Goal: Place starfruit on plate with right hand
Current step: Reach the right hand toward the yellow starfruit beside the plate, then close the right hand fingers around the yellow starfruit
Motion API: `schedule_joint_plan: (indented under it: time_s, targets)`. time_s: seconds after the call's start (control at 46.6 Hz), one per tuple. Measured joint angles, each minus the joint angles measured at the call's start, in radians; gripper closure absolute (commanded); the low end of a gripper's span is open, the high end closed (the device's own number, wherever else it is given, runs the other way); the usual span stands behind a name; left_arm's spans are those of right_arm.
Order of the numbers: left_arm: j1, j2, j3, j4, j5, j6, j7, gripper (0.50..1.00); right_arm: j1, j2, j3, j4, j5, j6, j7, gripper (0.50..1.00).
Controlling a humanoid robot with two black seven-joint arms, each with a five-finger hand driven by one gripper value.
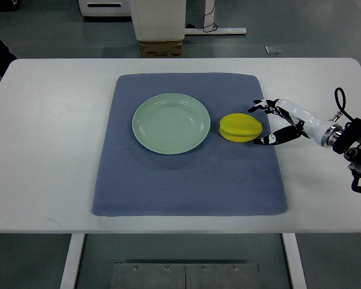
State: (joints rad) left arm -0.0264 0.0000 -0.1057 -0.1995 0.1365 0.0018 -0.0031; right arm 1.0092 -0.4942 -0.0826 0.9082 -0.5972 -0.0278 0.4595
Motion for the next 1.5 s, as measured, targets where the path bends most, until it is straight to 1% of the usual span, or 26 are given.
schedule_joint_plan:
  time_s: [0.279,0.408,0.58,0.644,0.709,1.503]
  targets:
    - [-0.001,0.000,0.000,0.000,0.000,0.000,0.000,0.500,0.012,0.047,-0.008,-0.007,0.004,-0.019,-0.010,0.555]
    - [-0.001,0.000,0.000,0.000,0.000,0.000,0.000,0.500,0.017,0.070,-0.019,-0.021,0.003,-0.047,-0.018,0.574]
    - [-0.001,0.000,0.000,0.000,0.000,0.000,0.000,0.500,0.030,0.075,-0.040,-0.029,0.003,-0.062,-0.019,0.590]
    - [0.000,0.000,0.000,0.000,0.000,0.000,0.000,0.500,0.030,0.075,-0.044,-0.030,0.003,-0.068,-0.019,0.613]
    - [-0.001,0.000,0.000,0.000,0.000,0.000,0.000,0.500,0.030,0.075,-0.045,-0.036,0.003,-0.076,-0.019,0.622]
    - [0.000,0.000,0.001,0.000,0.000,0.000,0.000,0.500,0.025,0.091,-0.048,-0.037,0.003,-0.080,-0.013,0.622]
